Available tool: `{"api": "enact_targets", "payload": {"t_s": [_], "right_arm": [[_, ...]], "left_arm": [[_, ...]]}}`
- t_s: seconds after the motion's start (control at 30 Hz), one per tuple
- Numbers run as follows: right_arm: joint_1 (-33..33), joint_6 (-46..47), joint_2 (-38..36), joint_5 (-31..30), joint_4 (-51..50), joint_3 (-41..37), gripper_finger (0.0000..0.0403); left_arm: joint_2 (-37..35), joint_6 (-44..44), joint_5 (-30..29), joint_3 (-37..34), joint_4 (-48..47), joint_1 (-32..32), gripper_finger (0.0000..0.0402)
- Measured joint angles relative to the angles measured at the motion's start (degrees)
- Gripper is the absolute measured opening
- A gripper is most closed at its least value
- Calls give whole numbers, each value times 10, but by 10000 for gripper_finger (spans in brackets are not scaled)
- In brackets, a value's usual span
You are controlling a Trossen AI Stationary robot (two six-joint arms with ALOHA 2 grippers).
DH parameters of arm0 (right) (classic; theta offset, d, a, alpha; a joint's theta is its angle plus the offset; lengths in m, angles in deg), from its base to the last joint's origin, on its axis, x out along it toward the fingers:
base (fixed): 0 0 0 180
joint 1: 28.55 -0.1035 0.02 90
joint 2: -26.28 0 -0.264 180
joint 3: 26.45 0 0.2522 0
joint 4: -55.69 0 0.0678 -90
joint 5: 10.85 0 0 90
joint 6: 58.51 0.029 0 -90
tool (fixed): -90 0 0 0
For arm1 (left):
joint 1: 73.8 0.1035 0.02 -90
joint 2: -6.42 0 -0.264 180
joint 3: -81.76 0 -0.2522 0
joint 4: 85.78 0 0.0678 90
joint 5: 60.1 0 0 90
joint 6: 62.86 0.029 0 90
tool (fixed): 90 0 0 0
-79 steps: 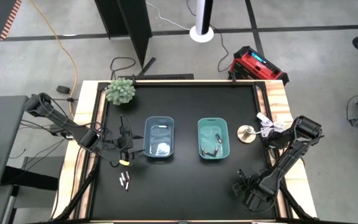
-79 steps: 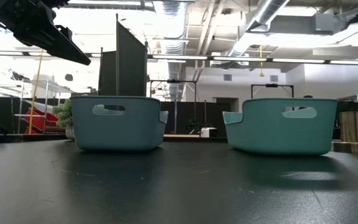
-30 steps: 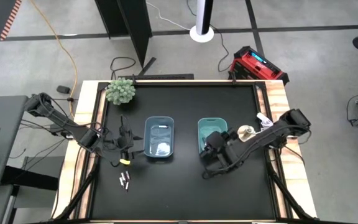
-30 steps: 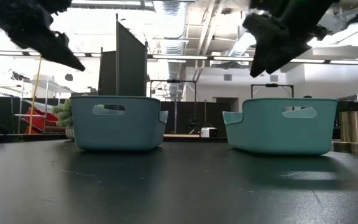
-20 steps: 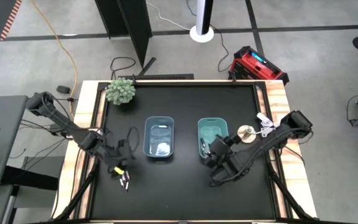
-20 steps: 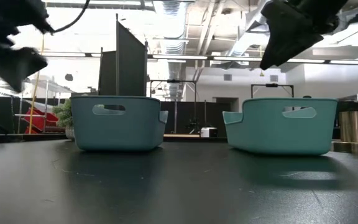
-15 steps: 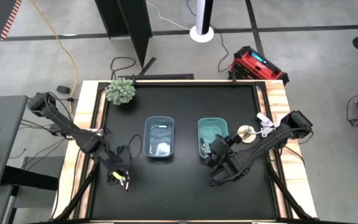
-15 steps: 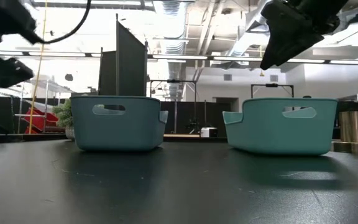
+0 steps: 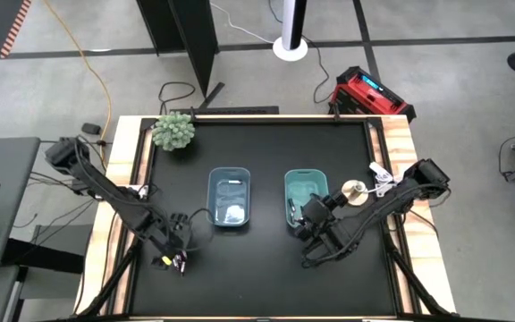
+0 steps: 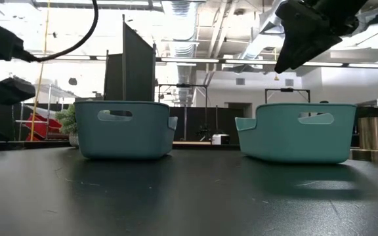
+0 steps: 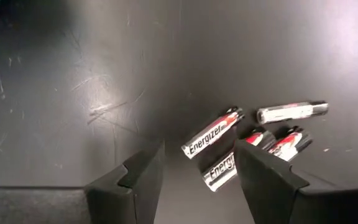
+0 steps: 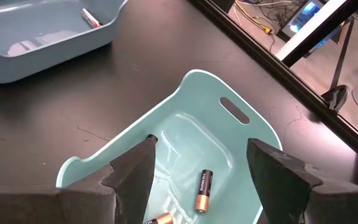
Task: Sort batteries
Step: Put the small silver battery into the blue bin
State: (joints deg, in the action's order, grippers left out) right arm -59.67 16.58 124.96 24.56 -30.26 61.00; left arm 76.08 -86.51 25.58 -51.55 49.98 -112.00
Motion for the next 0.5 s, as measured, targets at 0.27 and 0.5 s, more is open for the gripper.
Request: {"api": "enact_targets", "payload": {"t_s": [0.27, 0.5], "right_arm": [[0, 0, 0, 0, 0, 0, 269], [0, 0, 0, 0, 0, 0, 269]], "left_arm": [[45, 15, -9, 0, 14, 0, 188], [71, 19, -19, 3, 21, 0, 184]]}}
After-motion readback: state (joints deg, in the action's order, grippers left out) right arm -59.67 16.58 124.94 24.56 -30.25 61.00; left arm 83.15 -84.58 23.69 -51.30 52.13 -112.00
